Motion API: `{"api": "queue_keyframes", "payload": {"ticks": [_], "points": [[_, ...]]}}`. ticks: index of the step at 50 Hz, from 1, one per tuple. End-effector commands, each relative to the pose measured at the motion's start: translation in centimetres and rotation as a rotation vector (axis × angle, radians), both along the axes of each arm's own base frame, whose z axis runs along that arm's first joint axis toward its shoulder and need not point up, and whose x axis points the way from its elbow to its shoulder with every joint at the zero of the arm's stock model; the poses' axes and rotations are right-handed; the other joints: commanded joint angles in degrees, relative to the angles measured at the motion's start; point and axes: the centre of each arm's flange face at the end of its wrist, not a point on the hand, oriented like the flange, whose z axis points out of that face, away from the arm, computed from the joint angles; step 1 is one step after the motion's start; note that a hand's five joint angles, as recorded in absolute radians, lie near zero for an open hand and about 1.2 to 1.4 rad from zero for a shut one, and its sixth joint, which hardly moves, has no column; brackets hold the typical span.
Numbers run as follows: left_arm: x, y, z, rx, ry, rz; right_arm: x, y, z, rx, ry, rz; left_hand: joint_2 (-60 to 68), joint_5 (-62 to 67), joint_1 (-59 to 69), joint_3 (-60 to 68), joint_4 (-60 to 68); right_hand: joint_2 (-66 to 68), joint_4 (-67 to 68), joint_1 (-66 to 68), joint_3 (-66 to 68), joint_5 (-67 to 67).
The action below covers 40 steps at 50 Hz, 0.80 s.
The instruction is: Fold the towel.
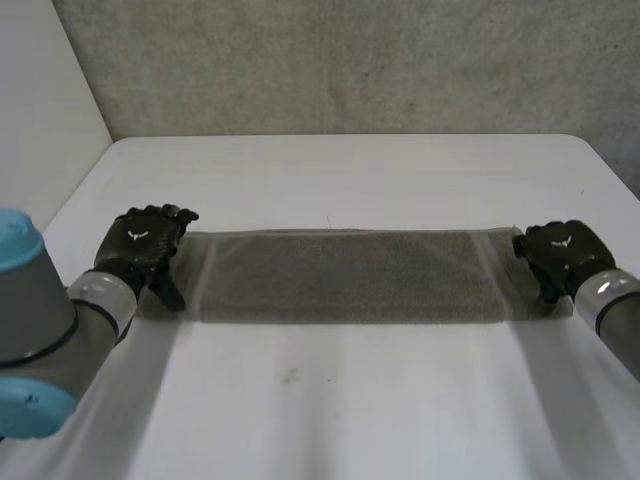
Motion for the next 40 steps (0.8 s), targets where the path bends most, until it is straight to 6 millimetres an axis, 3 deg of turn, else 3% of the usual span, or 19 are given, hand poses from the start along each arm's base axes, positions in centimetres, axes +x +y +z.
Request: {"api": "queue_keyframes", "payload": {"ticks": [1, 12, 15, 18, 21, 23, 24, 26, 27, 28, 30, 35, 37, 38, 39, 40], "points": [[-0.2, 0.4, -0.4, -0.034, 0.005, -0.011, -0.3, -0.5, -2.4, -0.020, 0.043, 0.042, 0.49, -1.64, 0.13, 0.40, 0.42, 4.18, 3.91, 4.20, 3.82, 3.30], [-0.3, 0.7, -0.7, -0.024, 0.002, -0.017, -0.6, -1.2, -3.8, -0.005, 0.073, 0.047, 0.49, -1.64, 0.13, 0.40, 0.42, 20.50, 20.23, 20.51, 20.13, 19.62], [-0.2, 0.7, -0.8, -0.023, 0.002, -0.015, -1.0, -1.8, -4.0, -0.010, 0.088, 0.034, 0.49, -1.64, 0.13, 0.40, 0.42, 50.75, 50.48, 50.77, 50.39, 49.87], [-0.2, 0.9, -0.9, -0.017, 0.001, -0.015, -1.5, -2.2, -3.9, -0.017, 0.098, 0.018, 0.49, -1.64, 0.13, 0.40, 0.42, 50.89, 50.62, 50.90, 50.52, 50.00], [-0.2, 1.0, -0.9, -0.015, 0.000, -0.017, -3.3, -3.1, -3.8, -0.022, 0.161, -0.055, 0.49, -1.64, 0.13, 0.40, 0.42, 50.89, 50.62, 50.90, 50.52, 50.00], [-0.2, 1.0, -1.0, -0.014, -0.001, -0.015, -7.0, -4.6, -3.2, -0.048, 0.271, -0.186, 0.49, -1.64, 0.13, 0.40, 0.42, 50.89, 50.62, 50.90, 50.52, 50.00], [-0.1, 1.0, -1.0, -0.012, -0.001, -0.012, -7.0, -4.6, -3.2, -0.049, 0.272, -0.186, 0.49, -1.64, 0.13, 0.40, 0.42, 50.89, 50.62, 50.90, 50.52, 50.00], [0.1, 1.0, -1.1, -0.008, -0.002, -0.009, -11.7, -6.1, -2.0, -0.073, 0.383, -0.298, 0.49, -1.64, 0.13, 0.40, 0.42, 50.89, 50.62, 50.90, 50.52, 50.00], [0.2, 1.1, -1.2, -0.005, -0.003, -0.006, -11.8, -6.1, -2.0, -0.073, 0.383, -0.298, 0.49, -1.64, 0.13, 0.40, 0.42, 50.89, 50.62, 50.90, 50.52, 50.00], [0.2, 1.1, -1.2, -0.005, -0.003, -0.006, -13.5, -6.5, -1.5, -0.086, 0.433, -0.321, 0.49, -1.64, 0.13, 0.40, 0.42, 50.89, 50.62, 50.90, 50.52, 50.00], [0.2, 1.1, -1.1, -0.006, -0.002, -0.005, -14.6, -6.9, -1.2, -0.097, 0.470, -0.328, 0.49, -1.64, 0.13, 0.40, 0.42, 50.89, 50.62, 50.90, 50.52, 50.00], [0.2, 1.1, -1.0, -0.008, -0.002, -0.005, -13.2, -7.4, 0.5, -0.177, 0.457, -0.255, 0.49, -1.64, 0.13, 0.40, 0.42, 50.89, 50.62, 50.90, 50.52, 50.00], [0.2, 1.1, -1.0, -0.008, -0.002, -0.006, -9.1, -6.8, 3.4, -0.280, 0.402, -0.163, 0.49, -1.64, 0.13, 0.40, 0.42, 50.89, 50.62, 50.90, 50.52, 50.00], [0.1, 1.1, -1.0, -0.009, -0.002, -0.008, -9.1, -6.8, 3.4, -0.281, 0.402, -0.162, 0.49, -1.64, 0.13, 0.40, 0.42, 50.89, 50.62, 50.90, 50.52, 50.00], [0.1, 1.1, -1.0, -0.009, -0.002, -0.008, -6.2, -6.0, 4.7, -0.330, 0.363, -0.098, 0.49, -1.64, 0.13, 0.40, 0.42, 50.89, 50.62, 50.90, 50.52, 50.00], [0.1, 1.2, -1.1, -0.007, -0.001, -0.010, -6.2, -6.0, 4.8, -0.330, 0.362, -0.097, 0.49, -1.64, 0.13, 0.40, 0.42, 50.89, 50.62, 50.90, 50.52, 50.00]]}}
